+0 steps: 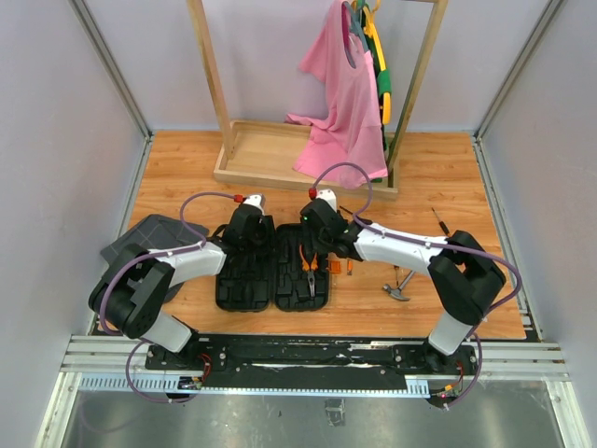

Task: Sort the tools into containers
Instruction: Place the pliers in the storage box.

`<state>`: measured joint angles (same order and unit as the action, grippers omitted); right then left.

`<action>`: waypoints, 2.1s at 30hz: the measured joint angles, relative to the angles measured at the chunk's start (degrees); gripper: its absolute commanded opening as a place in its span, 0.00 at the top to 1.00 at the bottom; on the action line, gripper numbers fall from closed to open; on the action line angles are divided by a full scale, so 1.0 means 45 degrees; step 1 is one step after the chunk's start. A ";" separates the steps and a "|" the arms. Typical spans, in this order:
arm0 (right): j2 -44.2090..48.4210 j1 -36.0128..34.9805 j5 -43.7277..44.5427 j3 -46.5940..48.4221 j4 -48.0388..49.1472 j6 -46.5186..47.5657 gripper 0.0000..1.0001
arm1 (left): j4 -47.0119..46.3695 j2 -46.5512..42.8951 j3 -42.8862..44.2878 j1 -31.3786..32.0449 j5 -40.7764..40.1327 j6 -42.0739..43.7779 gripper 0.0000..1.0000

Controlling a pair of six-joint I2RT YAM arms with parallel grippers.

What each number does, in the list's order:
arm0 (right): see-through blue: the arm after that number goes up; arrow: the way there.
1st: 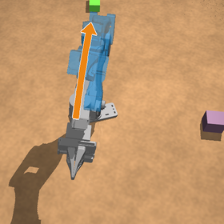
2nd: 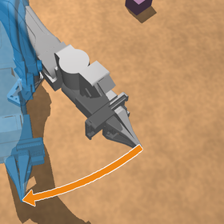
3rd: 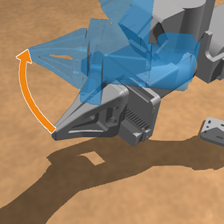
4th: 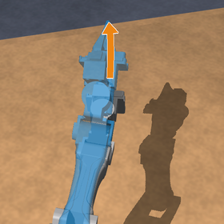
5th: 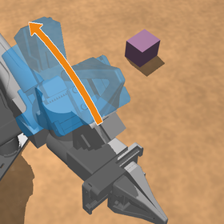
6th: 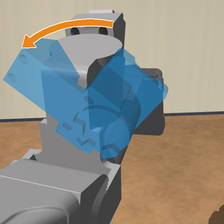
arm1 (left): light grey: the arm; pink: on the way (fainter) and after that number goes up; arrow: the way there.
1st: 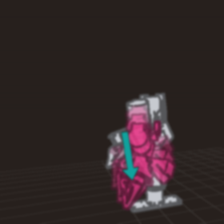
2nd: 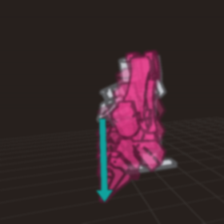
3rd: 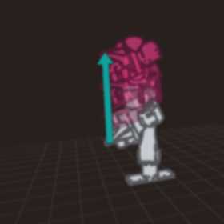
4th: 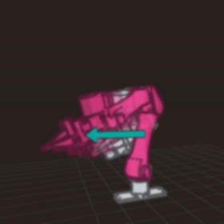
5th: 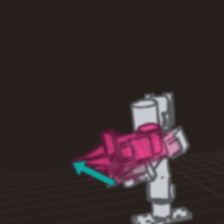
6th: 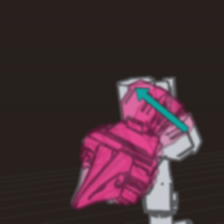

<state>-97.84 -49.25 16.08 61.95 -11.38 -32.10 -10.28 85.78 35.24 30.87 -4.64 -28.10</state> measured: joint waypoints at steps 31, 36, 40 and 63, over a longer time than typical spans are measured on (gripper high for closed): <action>-0.1239 -0.0068 0.0515 0.0981 0.0447 0.0874 0.32 | -0.0083 0.0000 -0.0005 0.0000 -0.0262 -0.0049 0.58; -0.1205 -0.0068 0.0826 0.0981 0.0257 0.0787 0.38 | -0.0083 0.0000 -0.0005 0.0000 -0.0287 -0.0053 0.58; -0.1083 -0.0068 0.0923 0.0903 0.0141 0.0777 0.36 | -0.0083 0.0000 -0.0005 0.0000 -0.0291 -0.0053 0.58; 0.0427 -0.0068 -0.0209 0.0141 -0.0219 0.0097 0.62 | -0.0087 0.0000 -0.0005 0.0000 -0.0345 -0.0053 0.58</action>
<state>-95.92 -49.56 15.14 62.59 -12.36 -31.66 -10.68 85.78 35.22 30.87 -6.20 -28.34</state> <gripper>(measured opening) 0.397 0.431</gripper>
